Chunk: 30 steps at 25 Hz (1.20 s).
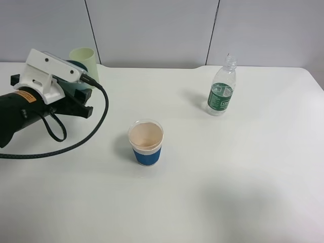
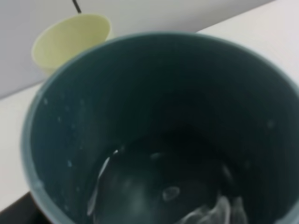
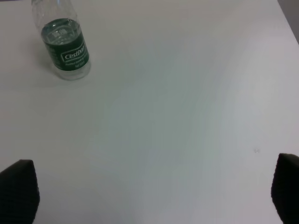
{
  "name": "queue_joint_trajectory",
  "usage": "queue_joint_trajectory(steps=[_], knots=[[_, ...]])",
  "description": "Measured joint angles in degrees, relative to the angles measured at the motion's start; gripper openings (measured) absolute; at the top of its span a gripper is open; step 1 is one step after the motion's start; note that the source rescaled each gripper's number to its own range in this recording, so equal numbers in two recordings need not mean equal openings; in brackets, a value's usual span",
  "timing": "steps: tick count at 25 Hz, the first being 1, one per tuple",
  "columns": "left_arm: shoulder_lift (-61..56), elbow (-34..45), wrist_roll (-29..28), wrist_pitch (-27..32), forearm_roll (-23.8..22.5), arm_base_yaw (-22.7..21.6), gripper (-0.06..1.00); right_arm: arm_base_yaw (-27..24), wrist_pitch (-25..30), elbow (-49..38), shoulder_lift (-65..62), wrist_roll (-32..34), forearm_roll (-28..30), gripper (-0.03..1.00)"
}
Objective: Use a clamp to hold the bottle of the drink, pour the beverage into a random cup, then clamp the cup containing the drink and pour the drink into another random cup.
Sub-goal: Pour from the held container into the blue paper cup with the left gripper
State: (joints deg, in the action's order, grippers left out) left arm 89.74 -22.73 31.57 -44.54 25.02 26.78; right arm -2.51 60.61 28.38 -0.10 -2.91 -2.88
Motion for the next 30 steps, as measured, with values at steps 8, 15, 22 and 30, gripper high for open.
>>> queue_joint_trajectory(steps=[8, 15, 22, 30], knots=[[-0.1, 0.0, 29.2, -0.1, 20.6, 12.2, 0.02, 0.0, 0.0, 0.0, 0.0, 0.0, 0.0, 1.0], [-0.1, 0.0, 40.3, -1.6, 28.8, 18.7, 0.02, 0.0, 0.0, 0.0, 0.0, 0.0, 0.0, 1.0], [-0.1, -1.3, 50.6, -3.8, 36.2, 24.9, 0.02, 0.0, 0.0, 0.0, 0.0, 0.0, 0.0, 1.0], [-0.2, -6.6, 63.3, -4.6, 41.5, 29.8, 0.02, 0.0, 0.0, 0.0, 0.0, 0.0, 0.0, 1.0]])
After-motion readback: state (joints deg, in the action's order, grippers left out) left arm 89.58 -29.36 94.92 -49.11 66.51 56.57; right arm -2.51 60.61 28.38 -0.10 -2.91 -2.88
